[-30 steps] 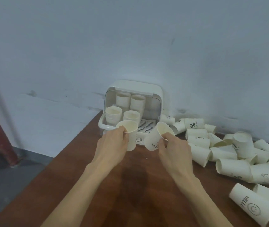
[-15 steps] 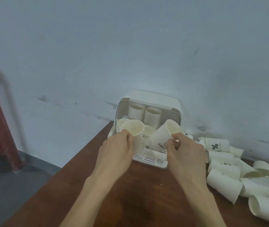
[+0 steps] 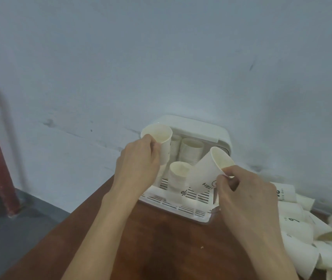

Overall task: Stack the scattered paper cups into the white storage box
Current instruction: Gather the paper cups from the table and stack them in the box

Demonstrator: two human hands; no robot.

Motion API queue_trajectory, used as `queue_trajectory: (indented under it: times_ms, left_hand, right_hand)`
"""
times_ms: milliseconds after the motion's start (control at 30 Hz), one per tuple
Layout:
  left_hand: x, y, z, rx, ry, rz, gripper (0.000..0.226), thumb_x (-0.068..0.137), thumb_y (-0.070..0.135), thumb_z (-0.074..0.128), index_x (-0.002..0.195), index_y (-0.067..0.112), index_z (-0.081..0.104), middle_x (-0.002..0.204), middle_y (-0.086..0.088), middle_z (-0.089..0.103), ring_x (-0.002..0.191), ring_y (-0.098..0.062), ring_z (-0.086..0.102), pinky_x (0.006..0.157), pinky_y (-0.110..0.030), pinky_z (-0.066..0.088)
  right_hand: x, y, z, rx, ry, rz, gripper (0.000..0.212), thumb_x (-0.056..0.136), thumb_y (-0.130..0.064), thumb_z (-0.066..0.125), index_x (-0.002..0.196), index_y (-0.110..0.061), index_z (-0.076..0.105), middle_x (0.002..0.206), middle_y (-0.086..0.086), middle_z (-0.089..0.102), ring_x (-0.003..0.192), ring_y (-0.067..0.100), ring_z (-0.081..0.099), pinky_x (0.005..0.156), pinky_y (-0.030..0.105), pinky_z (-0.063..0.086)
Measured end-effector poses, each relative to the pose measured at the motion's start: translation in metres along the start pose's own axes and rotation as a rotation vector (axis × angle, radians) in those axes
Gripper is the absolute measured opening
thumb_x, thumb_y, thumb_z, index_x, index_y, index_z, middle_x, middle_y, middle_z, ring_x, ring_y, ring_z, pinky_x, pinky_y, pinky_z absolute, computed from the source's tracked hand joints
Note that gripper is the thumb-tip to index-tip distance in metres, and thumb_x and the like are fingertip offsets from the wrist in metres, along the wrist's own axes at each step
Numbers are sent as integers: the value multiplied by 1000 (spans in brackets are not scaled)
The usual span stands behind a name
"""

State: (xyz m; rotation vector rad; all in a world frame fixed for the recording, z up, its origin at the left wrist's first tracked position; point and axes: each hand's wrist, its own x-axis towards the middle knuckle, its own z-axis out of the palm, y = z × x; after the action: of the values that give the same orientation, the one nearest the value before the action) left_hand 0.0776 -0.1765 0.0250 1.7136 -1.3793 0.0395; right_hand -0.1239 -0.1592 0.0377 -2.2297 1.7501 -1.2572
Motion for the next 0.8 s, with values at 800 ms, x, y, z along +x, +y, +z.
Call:
queue_trajectory:
  times_ms: [800]
  left_hand:
    - [24,-35,32,276,-177,-15,21,101,23,40,101,16,60,97,-5,58,83,-26,46,68,-35,39]
  right_hand:
    - [-1,-2,9,-6,-48,47,17,89,-22,52,92,-28,68,72,-2,67,76,24,53,64,32,29]
